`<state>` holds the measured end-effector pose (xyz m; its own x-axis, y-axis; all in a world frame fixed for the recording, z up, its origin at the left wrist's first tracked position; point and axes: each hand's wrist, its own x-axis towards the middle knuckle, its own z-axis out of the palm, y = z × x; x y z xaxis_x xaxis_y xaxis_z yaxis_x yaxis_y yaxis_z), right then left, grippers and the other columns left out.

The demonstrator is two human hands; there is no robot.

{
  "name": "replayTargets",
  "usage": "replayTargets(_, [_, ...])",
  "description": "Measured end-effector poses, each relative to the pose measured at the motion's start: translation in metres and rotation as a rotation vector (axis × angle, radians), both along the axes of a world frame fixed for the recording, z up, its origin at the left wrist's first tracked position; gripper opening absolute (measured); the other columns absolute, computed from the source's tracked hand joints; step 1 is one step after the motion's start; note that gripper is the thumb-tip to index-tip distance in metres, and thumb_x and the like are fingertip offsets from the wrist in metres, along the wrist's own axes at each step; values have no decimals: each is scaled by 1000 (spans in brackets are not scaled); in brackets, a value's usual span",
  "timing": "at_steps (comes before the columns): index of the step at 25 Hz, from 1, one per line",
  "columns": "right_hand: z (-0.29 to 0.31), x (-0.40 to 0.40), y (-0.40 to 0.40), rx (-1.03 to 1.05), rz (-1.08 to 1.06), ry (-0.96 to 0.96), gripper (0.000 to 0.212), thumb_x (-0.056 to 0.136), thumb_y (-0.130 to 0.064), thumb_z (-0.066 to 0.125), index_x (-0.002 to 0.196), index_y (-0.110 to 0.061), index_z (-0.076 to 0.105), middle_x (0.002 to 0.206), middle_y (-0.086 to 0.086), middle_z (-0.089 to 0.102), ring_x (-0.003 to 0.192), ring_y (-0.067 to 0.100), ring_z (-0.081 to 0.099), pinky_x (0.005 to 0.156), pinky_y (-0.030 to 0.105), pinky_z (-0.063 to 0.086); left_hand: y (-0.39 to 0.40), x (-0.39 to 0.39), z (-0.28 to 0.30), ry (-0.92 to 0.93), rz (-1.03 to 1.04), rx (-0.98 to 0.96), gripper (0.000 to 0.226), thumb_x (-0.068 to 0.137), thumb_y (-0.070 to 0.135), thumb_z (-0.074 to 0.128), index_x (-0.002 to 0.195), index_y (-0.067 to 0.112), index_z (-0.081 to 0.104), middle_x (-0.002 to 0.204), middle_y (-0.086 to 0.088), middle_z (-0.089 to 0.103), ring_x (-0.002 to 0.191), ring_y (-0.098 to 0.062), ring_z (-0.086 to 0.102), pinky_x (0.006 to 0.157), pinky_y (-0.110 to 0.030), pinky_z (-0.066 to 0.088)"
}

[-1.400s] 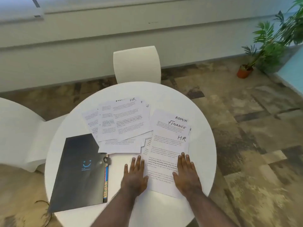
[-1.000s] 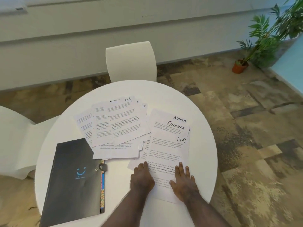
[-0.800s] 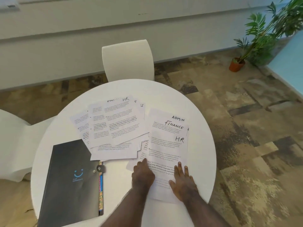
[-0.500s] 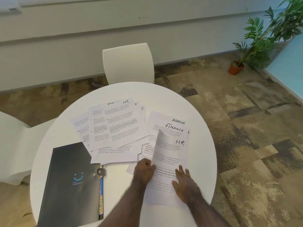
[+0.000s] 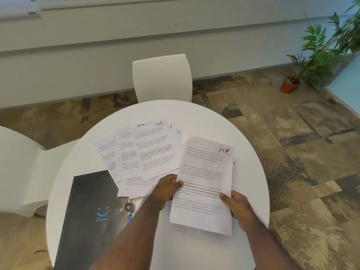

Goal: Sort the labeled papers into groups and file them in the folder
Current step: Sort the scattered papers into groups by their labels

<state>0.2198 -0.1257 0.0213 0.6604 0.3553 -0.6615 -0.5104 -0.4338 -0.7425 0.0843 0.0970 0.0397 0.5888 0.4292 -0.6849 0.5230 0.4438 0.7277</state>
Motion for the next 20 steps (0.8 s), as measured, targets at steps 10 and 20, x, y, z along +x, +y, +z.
replayTargets(10, [-2,20,29,13,-123,-135,6,90,-15,70,90,-18,75,99,6,77,94,28,71,85,42,56,104,-8,-37,572,-646,1012,61,97,34,53,152,22,31,165,0,15,151,-24,14,115,-49,31])
replayTargets(20, [0,15,30,108,-204,-72,16,84,-11,75,99,-5,75,98,11,77,91,29,73,87,43,57,118,3,-62,550,-991,1285,70,94,48,54,153,21,27,164,-4,21,146,-23,28,117,-49,24])
